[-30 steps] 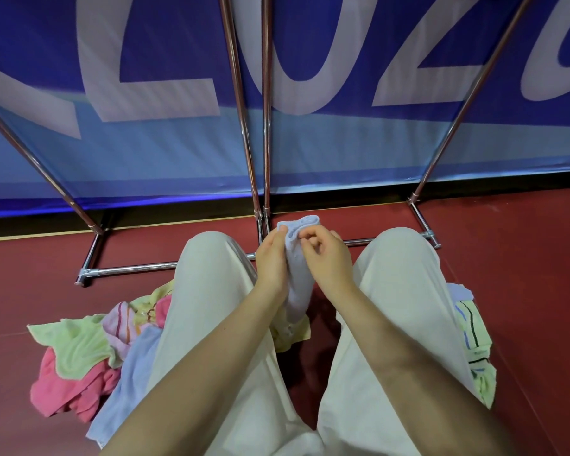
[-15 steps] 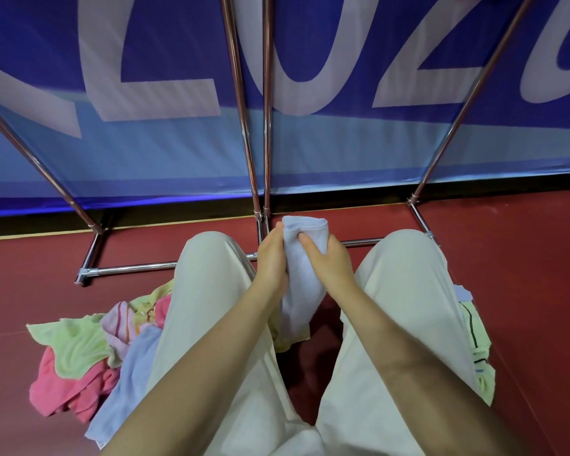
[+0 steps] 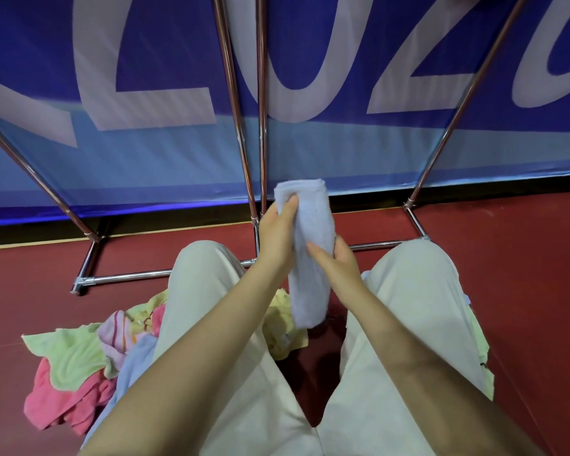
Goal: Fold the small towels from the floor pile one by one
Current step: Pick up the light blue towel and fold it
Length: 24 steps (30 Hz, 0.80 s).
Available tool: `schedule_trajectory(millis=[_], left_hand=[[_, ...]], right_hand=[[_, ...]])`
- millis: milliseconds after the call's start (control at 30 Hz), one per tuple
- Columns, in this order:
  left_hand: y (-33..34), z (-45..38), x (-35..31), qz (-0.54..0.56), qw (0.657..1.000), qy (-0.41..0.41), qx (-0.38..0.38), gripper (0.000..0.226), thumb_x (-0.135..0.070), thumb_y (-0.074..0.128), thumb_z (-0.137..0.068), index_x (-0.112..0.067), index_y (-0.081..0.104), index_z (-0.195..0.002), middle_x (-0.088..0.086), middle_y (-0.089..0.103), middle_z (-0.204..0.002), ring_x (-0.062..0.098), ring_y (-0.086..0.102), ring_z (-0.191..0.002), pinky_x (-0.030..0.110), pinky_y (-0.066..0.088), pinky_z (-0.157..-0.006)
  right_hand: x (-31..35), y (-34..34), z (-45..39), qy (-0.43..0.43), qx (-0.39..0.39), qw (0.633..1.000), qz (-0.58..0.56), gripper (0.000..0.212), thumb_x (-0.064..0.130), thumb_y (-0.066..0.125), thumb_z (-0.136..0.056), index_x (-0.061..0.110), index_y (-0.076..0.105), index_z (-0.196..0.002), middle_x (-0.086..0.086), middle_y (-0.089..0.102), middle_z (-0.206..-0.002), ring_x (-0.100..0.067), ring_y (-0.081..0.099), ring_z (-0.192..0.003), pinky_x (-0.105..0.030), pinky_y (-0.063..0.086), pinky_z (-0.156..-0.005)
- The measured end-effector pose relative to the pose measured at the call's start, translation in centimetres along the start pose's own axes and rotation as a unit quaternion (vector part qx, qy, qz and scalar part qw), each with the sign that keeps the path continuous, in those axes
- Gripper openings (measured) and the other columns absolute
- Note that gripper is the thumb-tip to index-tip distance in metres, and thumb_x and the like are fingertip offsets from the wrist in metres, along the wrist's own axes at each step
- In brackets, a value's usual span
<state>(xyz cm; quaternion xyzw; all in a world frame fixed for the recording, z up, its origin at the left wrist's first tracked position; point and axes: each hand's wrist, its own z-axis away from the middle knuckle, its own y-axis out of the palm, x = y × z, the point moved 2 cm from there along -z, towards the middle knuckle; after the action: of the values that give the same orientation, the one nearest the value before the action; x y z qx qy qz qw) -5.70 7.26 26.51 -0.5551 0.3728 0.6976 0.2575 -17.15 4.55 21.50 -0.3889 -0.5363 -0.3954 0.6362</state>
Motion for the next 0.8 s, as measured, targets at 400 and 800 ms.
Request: schedule_trajectory(millis=[400, 800], left_hand=[[7.6, -6.6, -14.0, 0.030, 0.997, 0.066, 0.028, 0.016, -0.026, 0.059, -0.091, -0.026, 0.069, -0.079, 0.000, 0.071, -0.090, 0.018, 0.063, -0.092, 0.038, 0.050, -0.090], [13.2, -11.9, -28.3, 0.037, 0.992, 0.124, -0.013, 0.014, -0.023, 0.056, -0.095, -0.022, 0.064, -0.083, -0.001, 0.067, -0.086, 0.015, 0.062, -0.083, 0.025, 0.050, -0.068]], right_hand=[[9.1, -2.7, -8.6, -0.006, 0.023, 1.000, -0.019, 0.027, 0.016, 0.058, -0.094, 0.008, 0.058, -0.119, -0.006, 0.066, -0.109, -0.018, 0.063, -0.099, -0.023, 0.051, -0.078], [21.9, -7.9, -15.1, -0.086, -0.034, 0.994, -0.052, 0.021, 0.016, 0.056, -0.085, 0.006, 0.059, -0.103, -0.006, 0.062, -0.093, -0.019, 0.056, -0.088, -0.033, 0.045, -0.080]])
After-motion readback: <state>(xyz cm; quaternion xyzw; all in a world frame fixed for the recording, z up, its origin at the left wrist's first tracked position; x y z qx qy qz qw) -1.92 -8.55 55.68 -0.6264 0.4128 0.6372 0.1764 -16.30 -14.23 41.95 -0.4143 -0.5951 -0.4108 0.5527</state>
